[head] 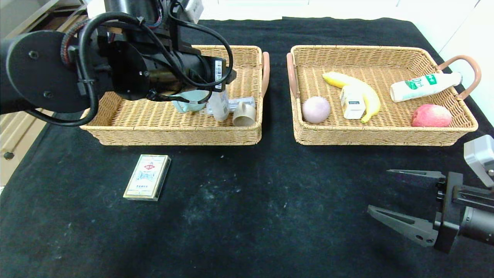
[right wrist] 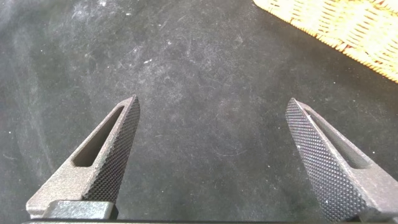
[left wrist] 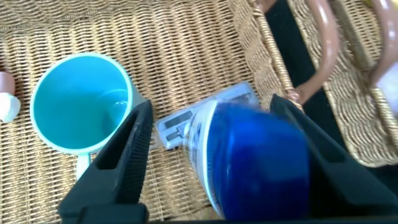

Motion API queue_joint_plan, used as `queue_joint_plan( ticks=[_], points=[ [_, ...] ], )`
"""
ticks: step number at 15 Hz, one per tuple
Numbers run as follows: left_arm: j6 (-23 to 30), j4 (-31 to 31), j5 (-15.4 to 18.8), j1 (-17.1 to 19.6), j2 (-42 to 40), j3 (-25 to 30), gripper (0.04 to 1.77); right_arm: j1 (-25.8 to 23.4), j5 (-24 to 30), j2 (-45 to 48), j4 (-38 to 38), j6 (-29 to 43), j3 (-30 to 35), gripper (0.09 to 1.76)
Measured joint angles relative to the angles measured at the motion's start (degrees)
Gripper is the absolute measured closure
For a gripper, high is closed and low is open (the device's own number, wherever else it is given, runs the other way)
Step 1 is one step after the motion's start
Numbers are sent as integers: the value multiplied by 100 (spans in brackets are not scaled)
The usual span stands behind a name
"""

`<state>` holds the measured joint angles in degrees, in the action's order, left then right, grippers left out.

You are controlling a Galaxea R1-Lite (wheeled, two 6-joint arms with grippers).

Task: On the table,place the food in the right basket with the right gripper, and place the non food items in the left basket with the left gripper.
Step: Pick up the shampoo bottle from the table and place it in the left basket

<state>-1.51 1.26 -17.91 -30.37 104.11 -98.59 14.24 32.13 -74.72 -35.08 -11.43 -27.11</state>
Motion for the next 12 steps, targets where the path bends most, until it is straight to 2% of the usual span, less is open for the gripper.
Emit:
queue_joint_plan(
  ticks=[3, 7, 12],
  points=[
    [-16, 265, -20, -130, -308, 211, 31, 12, 2, 0, 2, 0, 10, 14],
    [-24, 718, -30, -380, -1029, 851, 23, 52, 2, -6, 5, 0, 29, 14],
    [6, 1329, -37, -323, -1897, 1604, 16, 69, 0, -20, 6, -2, 38, 14]
  ],
)
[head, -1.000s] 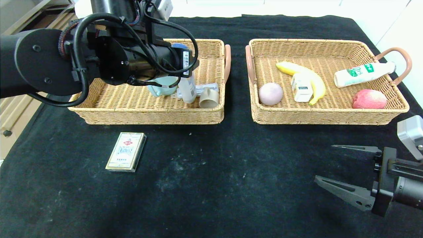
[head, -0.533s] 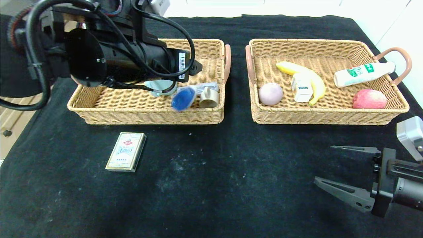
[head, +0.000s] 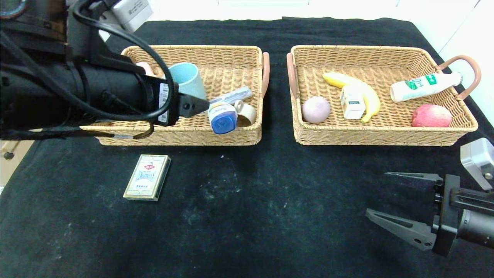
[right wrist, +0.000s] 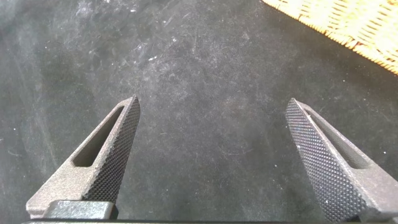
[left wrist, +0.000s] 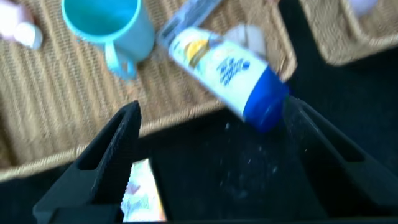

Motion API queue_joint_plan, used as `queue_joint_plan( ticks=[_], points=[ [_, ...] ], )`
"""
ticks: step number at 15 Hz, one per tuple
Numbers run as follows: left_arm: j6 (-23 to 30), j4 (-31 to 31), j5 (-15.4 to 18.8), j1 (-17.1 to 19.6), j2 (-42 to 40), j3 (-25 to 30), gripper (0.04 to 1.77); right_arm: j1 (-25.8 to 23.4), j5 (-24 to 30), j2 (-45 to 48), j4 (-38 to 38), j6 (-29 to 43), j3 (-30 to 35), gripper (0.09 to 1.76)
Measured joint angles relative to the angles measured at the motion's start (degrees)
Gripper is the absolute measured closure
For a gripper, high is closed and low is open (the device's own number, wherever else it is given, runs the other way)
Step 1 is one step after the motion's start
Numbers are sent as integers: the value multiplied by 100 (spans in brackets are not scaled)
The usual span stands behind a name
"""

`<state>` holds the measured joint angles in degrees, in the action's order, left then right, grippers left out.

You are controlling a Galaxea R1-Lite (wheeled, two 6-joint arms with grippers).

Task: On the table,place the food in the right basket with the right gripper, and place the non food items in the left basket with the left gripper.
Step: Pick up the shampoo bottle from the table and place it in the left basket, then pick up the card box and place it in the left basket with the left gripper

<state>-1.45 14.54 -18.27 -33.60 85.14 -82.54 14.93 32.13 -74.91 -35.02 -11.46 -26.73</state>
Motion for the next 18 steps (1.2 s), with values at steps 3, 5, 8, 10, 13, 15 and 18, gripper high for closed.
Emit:
queue_joint_plan(
  ticks=[3, 5, 8, 10, 13, 15, 18],
  points=[
    [20, 529, -121, 215, -385, 423, 14, 0, 0, -6, 0, 0, 2, 14],
    [29, 959, -85, 480, -588, 696, 13, 0, 2, -6, 0, 0, 2, 14],
    [167, 1447, 171, 863, -755, 950, 12, 5, 2, -6, -1, 0, 9, 14],
    [285, 1646, 684, 1204, -763, 1000, 12, 6, 0, -6, -4, 0, 11, 14],
    [354, 1743, 1390, 1849, -662, 1072, 11, 6, 0, -6, 0, -2, 11, 14],
    [362, 1753, 1530, 2175, -529, 1163, 11, 2, 2, -6, -1, -2, 4, 14],
    [340, 1707, 1680, 2476, -256, 1198, 11, -2, 2, -15, 0, 0, 2, 14]
  ],
)
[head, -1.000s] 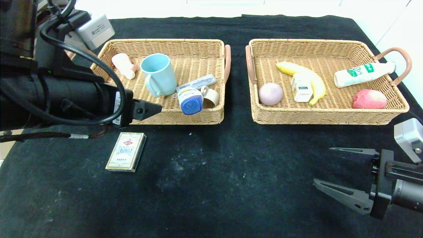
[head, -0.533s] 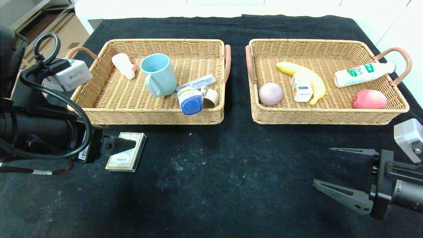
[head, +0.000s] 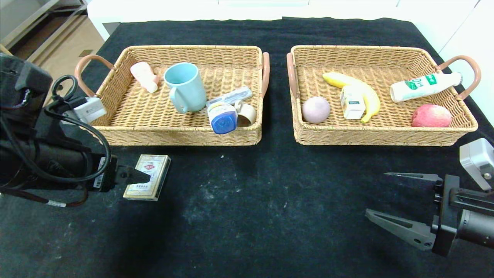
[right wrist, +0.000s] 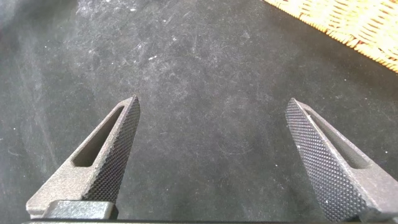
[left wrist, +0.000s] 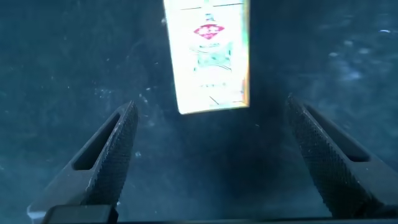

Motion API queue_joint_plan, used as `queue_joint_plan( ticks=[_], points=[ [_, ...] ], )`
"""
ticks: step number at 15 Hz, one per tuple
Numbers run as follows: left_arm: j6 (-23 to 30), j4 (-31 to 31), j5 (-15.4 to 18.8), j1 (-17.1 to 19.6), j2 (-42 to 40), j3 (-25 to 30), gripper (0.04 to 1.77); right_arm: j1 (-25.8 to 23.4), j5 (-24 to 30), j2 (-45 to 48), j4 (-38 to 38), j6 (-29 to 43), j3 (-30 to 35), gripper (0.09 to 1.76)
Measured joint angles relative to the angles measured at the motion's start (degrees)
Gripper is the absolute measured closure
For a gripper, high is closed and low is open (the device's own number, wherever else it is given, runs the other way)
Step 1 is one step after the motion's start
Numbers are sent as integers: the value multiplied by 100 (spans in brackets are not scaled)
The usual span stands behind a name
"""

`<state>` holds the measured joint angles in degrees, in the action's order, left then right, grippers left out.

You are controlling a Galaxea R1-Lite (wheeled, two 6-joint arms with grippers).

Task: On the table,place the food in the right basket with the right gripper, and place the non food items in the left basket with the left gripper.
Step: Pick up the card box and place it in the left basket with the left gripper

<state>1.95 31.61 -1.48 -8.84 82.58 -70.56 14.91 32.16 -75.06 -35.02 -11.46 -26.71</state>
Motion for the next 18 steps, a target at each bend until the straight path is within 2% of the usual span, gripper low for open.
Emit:
queue_joint_plan(
  ticks=[3, 8, 18],
  points=[
    [-105, -24, 73, 93, 308, -68, 10, 0, -2, -20, -1, -2, 0, 14],
    [-216, -30, 43, -83, 573, -110, 10, 0, -2, -35, 0, -6, 0, 14],
    [-233, -374, -1, -161, 1083, -260, 9, 0, -2, -35, 0, -6, 0, 14]
  ],
)
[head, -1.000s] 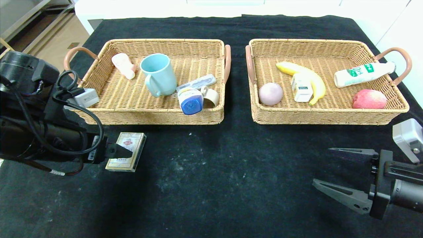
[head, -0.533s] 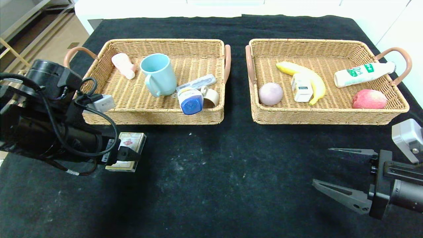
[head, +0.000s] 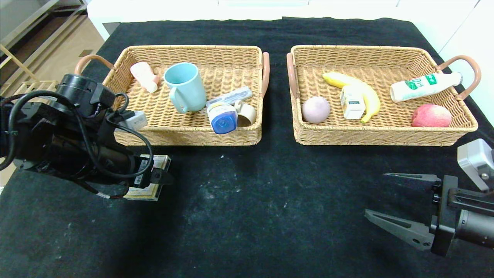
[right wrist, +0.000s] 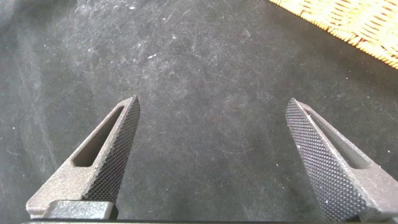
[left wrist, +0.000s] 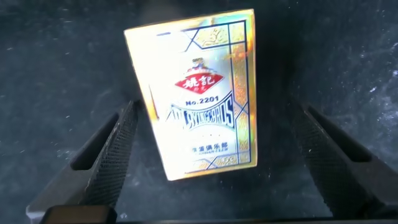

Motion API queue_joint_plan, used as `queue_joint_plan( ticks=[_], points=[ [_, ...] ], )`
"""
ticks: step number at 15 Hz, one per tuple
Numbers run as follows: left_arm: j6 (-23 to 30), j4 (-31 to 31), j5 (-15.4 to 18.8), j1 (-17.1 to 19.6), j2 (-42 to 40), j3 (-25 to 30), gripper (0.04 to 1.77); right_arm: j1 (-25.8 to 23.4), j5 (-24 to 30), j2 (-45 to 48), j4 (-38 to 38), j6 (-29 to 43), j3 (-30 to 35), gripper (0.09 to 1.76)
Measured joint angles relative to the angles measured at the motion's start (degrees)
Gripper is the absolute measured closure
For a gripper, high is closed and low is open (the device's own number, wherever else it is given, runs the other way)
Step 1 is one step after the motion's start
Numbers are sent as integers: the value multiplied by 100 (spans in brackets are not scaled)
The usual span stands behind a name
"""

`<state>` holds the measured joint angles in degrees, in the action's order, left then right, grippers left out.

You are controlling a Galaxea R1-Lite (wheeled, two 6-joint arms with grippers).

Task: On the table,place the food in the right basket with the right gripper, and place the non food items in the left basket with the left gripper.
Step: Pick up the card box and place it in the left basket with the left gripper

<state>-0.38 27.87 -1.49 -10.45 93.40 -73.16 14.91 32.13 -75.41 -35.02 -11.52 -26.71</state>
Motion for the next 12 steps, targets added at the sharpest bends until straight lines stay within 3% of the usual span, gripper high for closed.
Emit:
queue_joint_plan(
  ticks=[2, 6, 12],
  points=[
    [2, 0, -22, -13, 30, -16, 9, 0, 0, 0, 0, 0, 0, 14],
    [2, -6, -82, -21, 52, -30, 68, 0, 2, 0, 0, 0, 0, 14],
    [2, -15, -82, -24, 59, -13, 78, 0, 0, 0, 0, 0, 1, 14]
  ],
)
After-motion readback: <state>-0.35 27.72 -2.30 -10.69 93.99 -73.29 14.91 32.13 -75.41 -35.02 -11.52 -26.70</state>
